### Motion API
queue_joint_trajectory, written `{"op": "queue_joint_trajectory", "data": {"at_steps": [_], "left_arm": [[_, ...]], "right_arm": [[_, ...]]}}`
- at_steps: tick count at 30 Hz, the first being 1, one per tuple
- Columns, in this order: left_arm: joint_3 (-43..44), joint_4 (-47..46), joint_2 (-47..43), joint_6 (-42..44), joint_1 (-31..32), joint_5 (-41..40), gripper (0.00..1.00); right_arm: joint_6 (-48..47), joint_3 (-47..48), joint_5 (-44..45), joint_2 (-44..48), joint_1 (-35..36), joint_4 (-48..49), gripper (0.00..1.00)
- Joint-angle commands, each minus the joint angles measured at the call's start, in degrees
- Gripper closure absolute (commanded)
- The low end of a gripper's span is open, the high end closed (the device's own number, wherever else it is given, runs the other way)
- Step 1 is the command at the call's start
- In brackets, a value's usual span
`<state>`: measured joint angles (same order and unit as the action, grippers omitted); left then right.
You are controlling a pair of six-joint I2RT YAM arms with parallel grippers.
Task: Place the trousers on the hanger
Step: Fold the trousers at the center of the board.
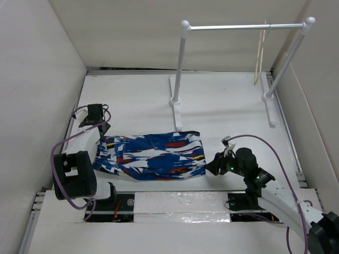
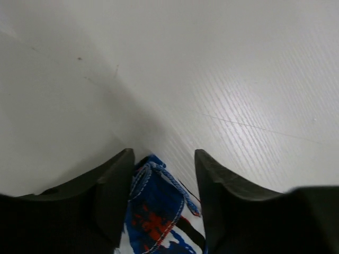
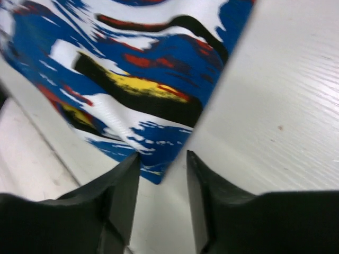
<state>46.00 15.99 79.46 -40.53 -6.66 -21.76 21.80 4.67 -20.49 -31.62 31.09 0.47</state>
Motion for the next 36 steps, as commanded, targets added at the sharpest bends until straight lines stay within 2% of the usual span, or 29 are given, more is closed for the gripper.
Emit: {"op": "queue_joint_trajectory", "data": {"at_steps": [1,2,3,7,8,9,10,12,13,16,17,19,20,22,24,28,36], "left_arm": [[1.20,-2.36,-5.35,1.77,2.60,1.63,0.48],[1.37,-2.54,-6.50,2.03,3.66,2.24,0.43],[1.46,-2.63,-7.73,2.39,6.36,2.33,0.40],[2.78,-0.79,-14.31,2.66,17.79,-0.65,0.41],[2.61,-0.52,-15.38,2.13,20.60,-1.18,0.46],[2.08,-1.13,-16.52,1.43,23.68,-1.01,0.50],[0.08,-1.92,-18.62,0.99,29.71,-0.22,0.53],[-2.57,-3.41,-20.30,-2.43,35.98,0.92,0.60],[-5.36,-6.12,-21.01,-3.49,43.15,1.02,0.62],[-5.93,-8.08,-17.79,-8.67,55.39,-5.03,0.66],[-5.05,-8.17,-16.28,-9.64,63.00,-7.05,0.66],[-1.03,-8.61,-9.98,-10.27,69.38,-11.54,0.61],[0.92,-8.43,-7.68,-9.92,74.72,-14.16,0.59],[6.00,-8.34,-0.84,-8.00,78.88,-17.25,0.55],[8.75,-9.30,2.87,-6.58,81.61,-19.63,0.51],[10.87,-14.92,9.65,-1.57,82.33,-17.62,0.51],[8.32,-22.92,12.56,3.88,82.86,-14.90,0.53]], "right_arm": [[-2.29,3.05,1.15,-2.22,-0.51,1.29,0.48],[-3.07,3.76,1.24,-2.57,-0.51,1.11,0.39],[-3.34,4.47,1.42,-2.75,-0.51,0.94,0.36],[-4.40,8.51,3.87,-3.18,-0.51,1.72,0.35],[-4.66,9.91,4.31,-3.80,-0.51,2.42,0.39],[-4.92,10.53,4.58,-4.85,-0.51,4.43,0.43],[-5.10,11.15,5.10,-7.90,-0.51,5.76,0.49],[-6.07,13.60,5.90,-12.31,-0.51,9.52,0.87],[-6.77,14.48,6.42,-17.55,-0.51,10.59,1.00],[-8.61,19.84,8.44,-25.84,-0.51,11.66,1.00],[-9.58,21.16,8.71,-30.74,-0.51,11.83,0.90],[-9.94,24.06,9.41,-34.63,-0.51,13.15,0.76],[-10.29,24.86,10.37,-36.13,-0.51,13.41,0.68],[-10.29,26.35,11.87,-39.48,-0.51,14.29,0.64],[-10.29,27.23,12.05,-42.28,-0.51,14.91,0.63],[-10.11,28.91,12.49,-46.42,0.02,15.79,0.62],[-10.64,32.95,13.99,-52.49,0.02,16.76,0.59]]}}
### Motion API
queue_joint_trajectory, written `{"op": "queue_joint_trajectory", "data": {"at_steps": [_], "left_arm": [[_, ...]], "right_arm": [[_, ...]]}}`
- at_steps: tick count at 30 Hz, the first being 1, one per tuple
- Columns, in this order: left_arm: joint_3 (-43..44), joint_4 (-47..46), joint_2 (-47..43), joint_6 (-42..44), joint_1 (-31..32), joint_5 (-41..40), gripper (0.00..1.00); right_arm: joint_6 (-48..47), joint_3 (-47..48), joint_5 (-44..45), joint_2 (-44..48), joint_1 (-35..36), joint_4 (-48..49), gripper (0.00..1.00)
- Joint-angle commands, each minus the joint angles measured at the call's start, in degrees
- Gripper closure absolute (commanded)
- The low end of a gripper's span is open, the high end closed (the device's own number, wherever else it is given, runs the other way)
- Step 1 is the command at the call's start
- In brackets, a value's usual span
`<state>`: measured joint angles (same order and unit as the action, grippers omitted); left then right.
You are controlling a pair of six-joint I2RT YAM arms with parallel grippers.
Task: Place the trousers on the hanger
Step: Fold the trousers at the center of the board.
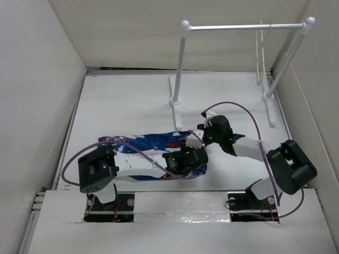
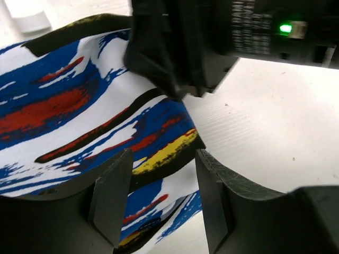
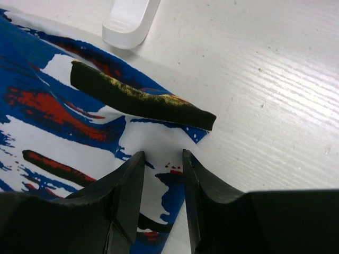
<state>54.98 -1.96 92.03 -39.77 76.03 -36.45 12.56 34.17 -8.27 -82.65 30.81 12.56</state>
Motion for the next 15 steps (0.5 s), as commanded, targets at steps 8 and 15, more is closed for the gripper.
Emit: {"op": "queue_joint_trajectory", "data": {"at_steps": [8,15], "left_arm": [[-0.75,-7.89,5.61,4.52,0.17,0.94,0.54],[0.21,-8.24,9.39,4.26,0.17,-0.11,0.61]], "right_arm": [[-1.92,5.99,3.61,-2.95,0.31,3.97,0.48],[-2.27,8.54,4.84,-4.88,0.31,2.47,0.49]]}}
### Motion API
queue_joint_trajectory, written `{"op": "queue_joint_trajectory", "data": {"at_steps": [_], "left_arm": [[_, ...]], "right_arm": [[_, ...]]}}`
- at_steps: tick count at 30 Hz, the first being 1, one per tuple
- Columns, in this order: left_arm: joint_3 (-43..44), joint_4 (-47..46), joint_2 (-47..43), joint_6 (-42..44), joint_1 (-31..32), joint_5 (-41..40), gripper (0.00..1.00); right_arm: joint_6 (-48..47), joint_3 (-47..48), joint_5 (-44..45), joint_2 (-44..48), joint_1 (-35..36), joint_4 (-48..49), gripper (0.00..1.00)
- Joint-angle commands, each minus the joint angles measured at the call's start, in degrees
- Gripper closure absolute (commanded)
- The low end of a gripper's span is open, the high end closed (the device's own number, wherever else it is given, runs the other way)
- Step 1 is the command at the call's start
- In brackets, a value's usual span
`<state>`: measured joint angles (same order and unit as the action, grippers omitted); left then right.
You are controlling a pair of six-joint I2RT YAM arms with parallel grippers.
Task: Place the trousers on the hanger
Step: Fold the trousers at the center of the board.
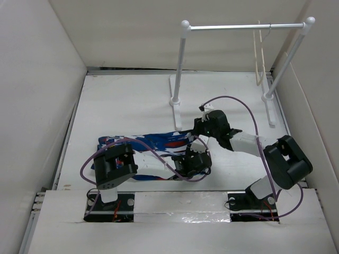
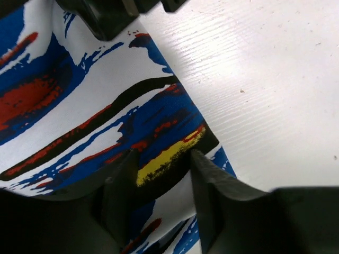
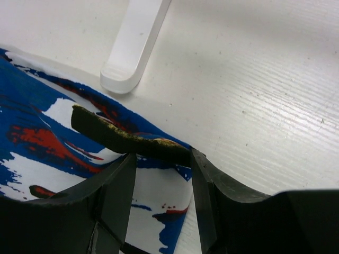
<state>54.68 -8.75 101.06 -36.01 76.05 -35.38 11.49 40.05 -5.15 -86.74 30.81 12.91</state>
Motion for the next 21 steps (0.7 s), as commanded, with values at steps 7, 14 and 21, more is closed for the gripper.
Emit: {"op": "queue_joint_trajectory", "data": {"at_steps": [7,14,21], "left_arm": [[-0.35,-1.70,-0.24,-1.52,0.15,0.30,0.98],[-2.20,-3.11,-1.21,-4.33,2.00,2.41,1.00],[-3.61,-5.22,-0.68,-5.56,3.75,4.26,1.00]], "right_arm": [[-1.11,4.50,2.16,-2.91,0.31,2.21,0.79],[-1.29,10.03,3.21,-6.16,-0.83,1.51,1.00],[-1.99,12.68,2.25,-10.02,-4.08,2.65,1.00]]}}
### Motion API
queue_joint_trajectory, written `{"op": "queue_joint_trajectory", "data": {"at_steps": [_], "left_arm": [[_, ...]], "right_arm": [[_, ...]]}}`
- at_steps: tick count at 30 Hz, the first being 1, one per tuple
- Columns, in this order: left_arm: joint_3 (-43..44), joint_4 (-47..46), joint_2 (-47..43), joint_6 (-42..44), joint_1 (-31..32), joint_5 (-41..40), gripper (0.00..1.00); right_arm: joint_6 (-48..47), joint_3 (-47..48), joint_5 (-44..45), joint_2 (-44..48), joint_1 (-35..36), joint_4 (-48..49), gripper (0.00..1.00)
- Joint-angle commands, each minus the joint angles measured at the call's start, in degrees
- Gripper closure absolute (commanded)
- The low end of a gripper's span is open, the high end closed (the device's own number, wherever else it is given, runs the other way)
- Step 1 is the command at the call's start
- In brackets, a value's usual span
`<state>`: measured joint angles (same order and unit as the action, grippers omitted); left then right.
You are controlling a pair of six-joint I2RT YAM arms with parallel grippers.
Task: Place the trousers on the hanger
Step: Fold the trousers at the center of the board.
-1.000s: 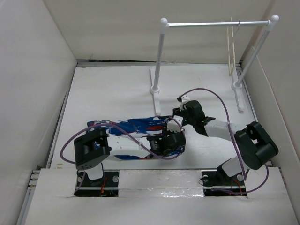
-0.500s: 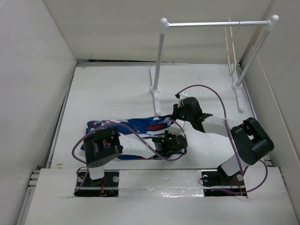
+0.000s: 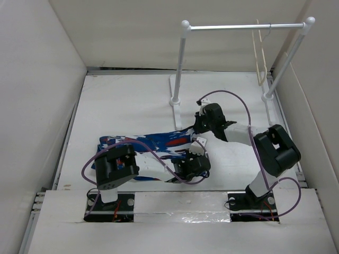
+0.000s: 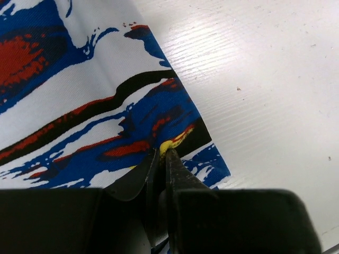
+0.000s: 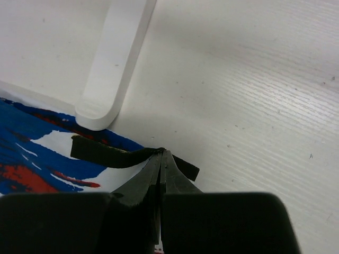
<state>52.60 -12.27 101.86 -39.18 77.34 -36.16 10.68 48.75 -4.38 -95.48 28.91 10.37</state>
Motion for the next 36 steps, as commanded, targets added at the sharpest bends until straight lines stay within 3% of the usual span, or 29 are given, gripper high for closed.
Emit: {"op": "queue_joint_trajectory", "data": {"at_steps": [1,4,6,7,8,9,12,13,16,19,20,22,23,24,29,36], "left_arm": [[-2.14,-2.14,-1.49,-2.57,2.99,5.05,1.00],[-2.15,-1.71,-1.58,-2.57,2.99,4.44,1.00],[-1.80,-1.09,-1.76,-2.22,2.99,3.47,0.94],[-1.45,-0.30,-2.19,-2.13,2.99,2.94,0.87],[-1.36,0.14,-2.54,-2.22,2.99,2.33,0.79],[-1.10,0.58,-3.07,-2.04,2.99,1.02,0.61],[0.22,4.18,-6.05,-1.96,2.99,-3.01,0.31],[0.57,6.10,-8.24,-1.78,2.99,-4.17,0.29],[1.19,9.01,-13.24,-2.04,2.99,-8.12,0.28],[-1.52,11.30,-18.43,-6.42,0.81,-10.16,0.31],[-2.84,11.48,-19.59,-8.18,-0.16,-9.81,0.33],[-6.09,9.91,-22.39,-11.96,-2.88,-6.65,0.37],[-9.06,9.81,-23.02,-13.54,-6.20,-5.16,0.39],[-10.57,9.72,-23.55,-16.43,-7.72,-2.01,0.44],[-20.59,10.69,-27.68,-25.50,-12.48,2.06,0.62],[-33.78,8.41,-34.97,-33.76,-16.17,9.87,0.67]], "right_arm": [[-1.10,4.33,1.22,-1.89,-2.19,5.45,1.00],[-0.92,6.26,-1.24,-4.36,-3.68,5.89,1.00],[-0.75,7.23,-2.65,-5.50,-4.29,5.71,0.85],[-0.75,8.19,-2.74,-5.50,-4.30,5.10,0.80],[-0.83,8.72,-2.82,-5.33,-4.30,4.40,0.68],[-1.09,9.08,-2.82,-4.37,-4.30,2.31,0.63],[-1.10,7.59,-2.74,0.44,-4.30,1.93,0.50],[-1.01,6.54,-2.74,2.21,-4.30,2.02,0.49],[-0.13,1.80,-1.68,10.27,-3.16,2.02,0.44],[2.41,-4.88,-0.45,18.28,-1.05,3.16,0.51],[3.03,-6.63,-0.28,19.97,-0.26,3.51,0.66],[4.35,-11.82,-1.06,22.52,2.72,5.18,0.82],[4.70,-13.40,-1.50,24.10,3.78,5.62,0.95],[5.75,-14.81,-2.03,24.72,4.92,6.32,1.00],[9.09,-24.74,-1.25,26.40,14.24,9.22,1.00],[17.44,-35.21,4.02,25.00,15.65,17.22,1.00]]}}
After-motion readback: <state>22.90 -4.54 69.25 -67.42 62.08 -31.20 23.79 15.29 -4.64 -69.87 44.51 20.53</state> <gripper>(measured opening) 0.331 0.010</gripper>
